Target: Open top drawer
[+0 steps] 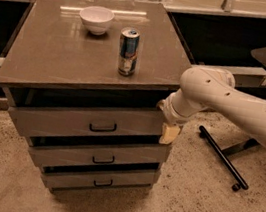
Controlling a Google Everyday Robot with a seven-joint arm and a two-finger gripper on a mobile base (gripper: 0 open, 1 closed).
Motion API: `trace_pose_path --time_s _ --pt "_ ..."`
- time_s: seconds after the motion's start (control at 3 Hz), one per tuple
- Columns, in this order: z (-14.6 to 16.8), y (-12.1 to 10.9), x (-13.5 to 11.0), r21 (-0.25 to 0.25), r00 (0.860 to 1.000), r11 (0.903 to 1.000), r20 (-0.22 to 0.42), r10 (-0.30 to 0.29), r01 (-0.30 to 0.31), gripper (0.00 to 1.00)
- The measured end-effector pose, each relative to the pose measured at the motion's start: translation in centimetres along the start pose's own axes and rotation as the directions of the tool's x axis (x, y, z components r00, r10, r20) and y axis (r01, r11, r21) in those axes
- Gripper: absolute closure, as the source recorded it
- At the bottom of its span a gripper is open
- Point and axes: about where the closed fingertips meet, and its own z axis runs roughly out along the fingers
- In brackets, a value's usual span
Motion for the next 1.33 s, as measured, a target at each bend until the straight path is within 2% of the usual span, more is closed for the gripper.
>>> trace_pose_path --time_s 0.33,0.67,1.0,1.33 --pt "-1.7 1.5 -0.4 -0.035 1.000 0.9992 0.020 -0.020 0.021 0.27" --pt "-3.3 3.9 -1.0 -0.111 0.997 0.9926 0.065 -0.041 0.048 0.29" --pt "-3.9 6.8 -1.7 -0.195 0.993 0.9786 0.105 -0.046 0.066 0.28" --pt "-5.2 6.6 -2.2 -0.183 0.992 0.9801 0.111 -0.057 0.077 0.23"
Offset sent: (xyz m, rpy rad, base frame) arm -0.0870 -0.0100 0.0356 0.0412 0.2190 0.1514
